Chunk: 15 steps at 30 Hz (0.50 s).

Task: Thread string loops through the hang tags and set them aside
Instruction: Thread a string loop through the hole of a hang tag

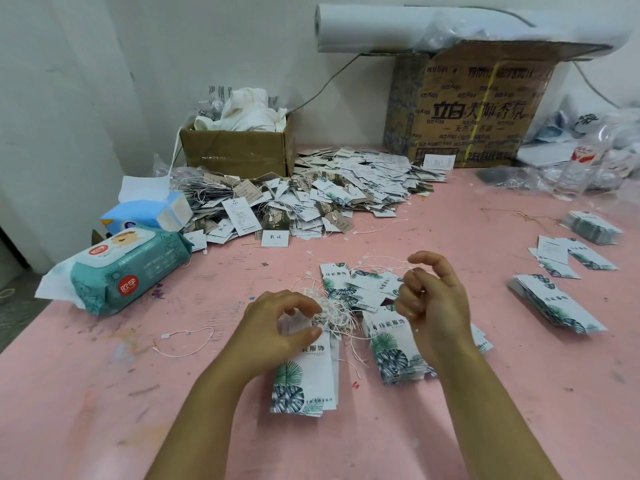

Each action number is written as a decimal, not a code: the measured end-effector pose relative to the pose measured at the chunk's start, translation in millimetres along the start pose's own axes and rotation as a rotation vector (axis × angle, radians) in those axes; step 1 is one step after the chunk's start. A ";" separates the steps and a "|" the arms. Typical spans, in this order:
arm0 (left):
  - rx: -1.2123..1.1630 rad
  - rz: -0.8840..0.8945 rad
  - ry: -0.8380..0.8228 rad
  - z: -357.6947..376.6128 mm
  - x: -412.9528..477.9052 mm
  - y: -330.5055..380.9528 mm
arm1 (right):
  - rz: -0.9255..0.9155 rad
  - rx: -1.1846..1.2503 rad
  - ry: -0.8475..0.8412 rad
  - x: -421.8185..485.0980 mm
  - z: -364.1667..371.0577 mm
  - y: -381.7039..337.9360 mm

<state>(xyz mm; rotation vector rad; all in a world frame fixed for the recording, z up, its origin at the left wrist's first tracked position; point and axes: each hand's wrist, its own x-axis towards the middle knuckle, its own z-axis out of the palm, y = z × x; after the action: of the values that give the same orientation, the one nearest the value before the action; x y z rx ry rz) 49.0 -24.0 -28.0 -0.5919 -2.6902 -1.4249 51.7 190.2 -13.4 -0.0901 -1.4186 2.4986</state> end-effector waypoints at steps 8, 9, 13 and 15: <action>0.034 -0.058 -0.065 -7.6 0.8 -9.6 | -0.212 -0.791 0.180 7.4 -23.1 -4.7; 0.032 -0.065 -0.054 -7.5 1.1 -11.2 | -0.164 -0.981 0.144 8.1 -24.6 -4.4; 0.038 -0.101 -0.041 -8.7 1.8 -17.2 | 0.201 -1.441 -0.023 4.9 -24.5 -4.8; 0.025 -0.114 -0.039 -8.6 1.9 -19.4 | 0.290 -1.489 -0.080 2.5 -24.3 -3.3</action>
<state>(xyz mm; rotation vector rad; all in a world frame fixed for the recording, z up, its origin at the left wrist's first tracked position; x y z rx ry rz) 39.3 -40.1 -37.9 -0.4760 -2.8096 -1.4172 54.5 212.8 -23.0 -0.4745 -3.0517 1.0203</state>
